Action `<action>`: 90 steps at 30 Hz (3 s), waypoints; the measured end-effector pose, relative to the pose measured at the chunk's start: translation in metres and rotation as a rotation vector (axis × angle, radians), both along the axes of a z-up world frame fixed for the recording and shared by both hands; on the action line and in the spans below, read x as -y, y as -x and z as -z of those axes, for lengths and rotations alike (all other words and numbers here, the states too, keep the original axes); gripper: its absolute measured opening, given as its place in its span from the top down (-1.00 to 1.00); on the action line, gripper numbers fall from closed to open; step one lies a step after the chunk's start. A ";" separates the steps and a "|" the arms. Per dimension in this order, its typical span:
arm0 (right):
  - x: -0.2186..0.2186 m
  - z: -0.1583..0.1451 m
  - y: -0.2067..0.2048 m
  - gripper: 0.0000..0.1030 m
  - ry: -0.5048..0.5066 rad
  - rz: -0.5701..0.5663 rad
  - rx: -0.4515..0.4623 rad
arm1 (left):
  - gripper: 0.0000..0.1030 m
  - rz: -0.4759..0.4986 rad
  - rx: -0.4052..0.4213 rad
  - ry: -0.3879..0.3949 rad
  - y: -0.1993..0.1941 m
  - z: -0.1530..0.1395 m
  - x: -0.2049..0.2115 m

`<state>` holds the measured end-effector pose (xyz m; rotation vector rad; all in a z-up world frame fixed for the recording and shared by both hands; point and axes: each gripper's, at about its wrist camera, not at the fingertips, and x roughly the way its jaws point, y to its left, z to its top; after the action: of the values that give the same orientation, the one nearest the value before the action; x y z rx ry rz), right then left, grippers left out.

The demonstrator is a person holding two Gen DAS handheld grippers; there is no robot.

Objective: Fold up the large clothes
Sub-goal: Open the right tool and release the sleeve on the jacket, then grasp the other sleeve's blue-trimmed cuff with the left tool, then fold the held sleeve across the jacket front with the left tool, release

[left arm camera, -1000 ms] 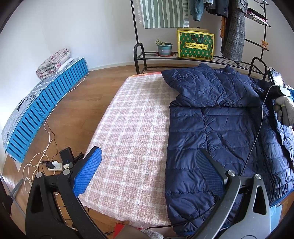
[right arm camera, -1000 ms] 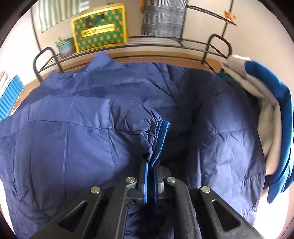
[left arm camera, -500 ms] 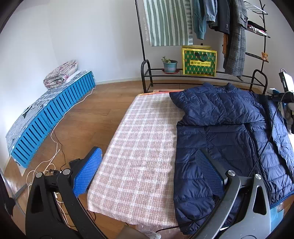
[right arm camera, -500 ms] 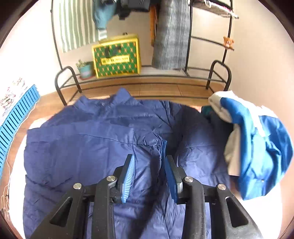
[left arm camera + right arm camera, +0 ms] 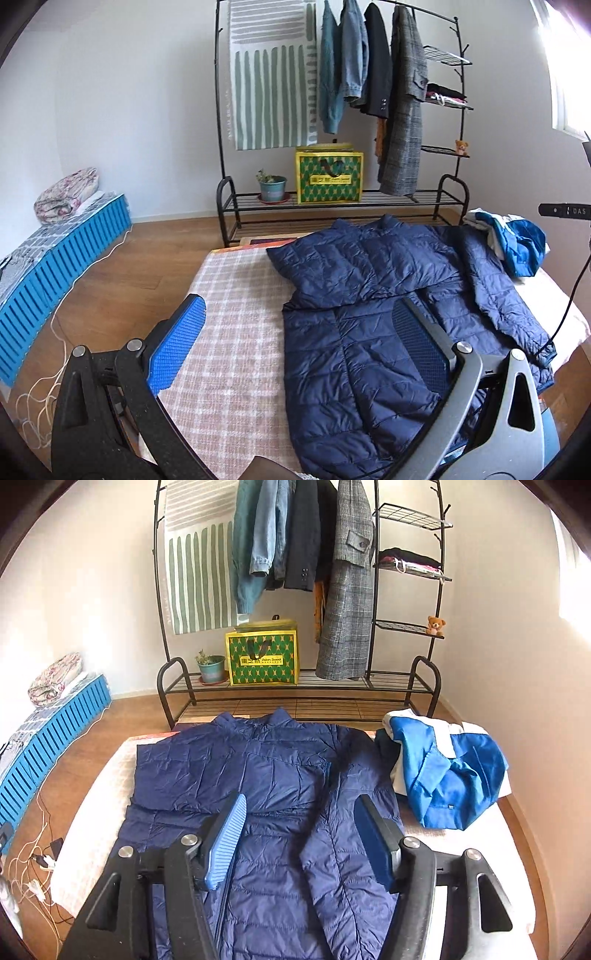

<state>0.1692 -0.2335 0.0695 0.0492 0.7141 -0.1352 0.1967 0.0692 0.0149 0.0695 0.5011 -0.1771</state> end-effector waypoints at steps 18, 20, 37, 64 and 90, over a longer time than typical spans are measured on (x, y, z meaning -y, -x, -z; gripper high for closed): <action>0.103 0.048 0.192 -0.23 -0.004 0.211 -0.067 | -0.21 0.642 -0.231 -0.015 0.022 0.051 0.295; 0.118 0.052 0.204 -0.23 -0.010 0.226 -0.063 | -0.21 0.692 -0.254 -0.054 0.026 0.063 0.329; 0.208 0.094 0.250 -0.26 -0.124 0.225 -0.016 | -0.38 0.819 -0.547 -0.351 0.057 0.171 0.510; 0.230 0.102 0.237 -0.26 -0.141 0.359 -0.076 | -0.09 0.960 -0.544 -0.598 0.065 0.229 0.535; 0.169 0.132 0.138 -0.26 -0.150 0.244 -0.184 | 0.89 0.489 -0.448 0.102 -0.169 0.086 0.312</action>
<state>0.0308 -0.4025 -0.0621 0.2711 0.9003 -0.3228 0.3657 -0.2432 -0.0706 0.0513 0.9169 -0.7069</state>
